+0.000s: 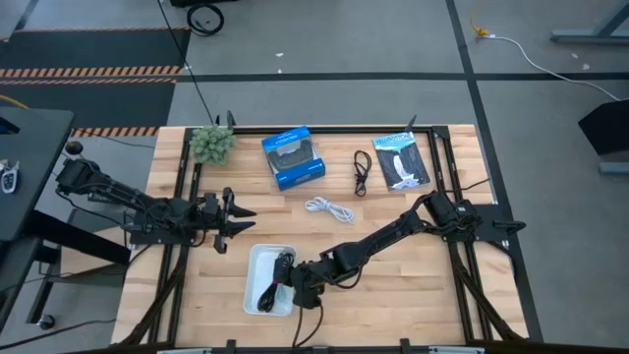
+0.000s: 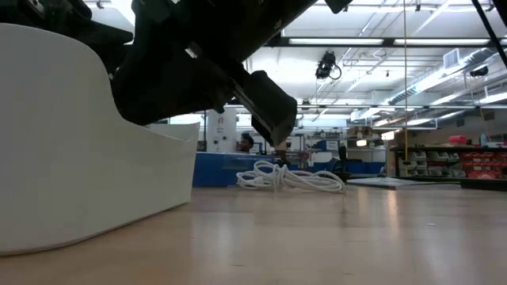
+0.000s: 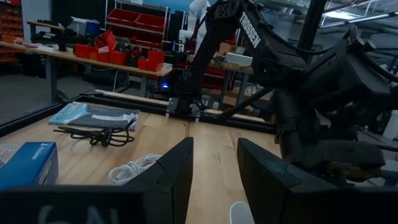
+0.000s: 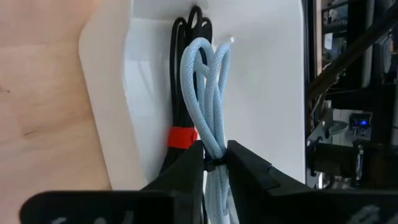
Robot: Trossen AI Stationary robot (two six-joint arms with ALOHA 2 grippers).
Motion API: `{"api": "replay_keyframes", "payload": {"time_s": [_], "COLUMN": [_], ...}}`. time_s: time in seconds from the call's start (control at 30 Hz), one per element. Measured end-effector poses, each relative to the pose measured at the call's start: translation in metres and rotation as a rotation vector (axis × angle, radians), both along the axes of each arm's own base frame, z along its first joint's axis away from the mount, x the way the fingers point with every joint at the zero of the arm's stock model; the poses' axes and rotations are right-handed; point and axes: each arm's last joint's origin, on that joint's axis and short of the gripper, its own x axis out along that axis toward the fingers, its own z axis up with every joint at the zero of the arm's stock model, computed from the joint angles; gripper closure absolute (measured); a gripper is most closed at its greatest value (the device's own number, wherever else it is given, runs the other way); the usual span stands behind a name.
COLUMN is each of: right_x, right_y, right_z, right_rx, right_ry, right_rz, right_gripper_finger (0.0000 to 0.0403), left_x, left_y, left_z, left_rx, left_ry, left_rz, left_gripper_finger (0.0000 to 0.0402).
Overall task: Pick and place USB-C Cables
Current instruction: Put the blue charger cable into the white bin, then put the white charger cable into the white bin
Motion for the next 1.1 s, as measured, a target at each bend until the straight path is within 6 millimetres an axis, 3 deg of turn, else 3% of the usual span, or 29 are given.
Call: {"api": "replay_keyframes", "payload": {"time_s": [0.23,0.37,0.6,0.77,1.0,1.1], "right_x": [-0.001,-0.001,-0.005,-0.010,-0.021,-0.028], "right_y": [-0.001,-0.001,-0.001,-0.004,-0.025,-0.038], "right_z": [-0.001,0.000,0.006,0.034,0.081,0.095], "right_rx": [0.008,-0.018,-0.098,-0.050,-0.099,-0.026], "right_ry": [0.015,-0.012,-0.081,-0.141,-0.277,-0.287], "right_rz": [-0.028,-0.135,-0.304,-0.378,-0.595,-0.707], "right_gripper_finger": [0.0275,0.0243,0.0224,0.0225,0.0225,0.0224], "left_x": [0.000,0.000,0.000,0.000,0.000,0.000], "left_y": [0.000,0.000,0.000,0.000,0.000,0.000], "left_z": [0.000,0.000,0.000,0.000,0.000,0.000], "left_rx": [0.000,0.000,0.000,0.001,0.000,0.000], "left_ry": [0.000,0.000,0.000,0.002,0.001,0.001], "left_rz": [0.000,0.000,0.000,0.000,0.000,0.000], "left_gripper_finger": [0.0269,0.0269,0.0269,0.0269,0.0269,0.0269]}}
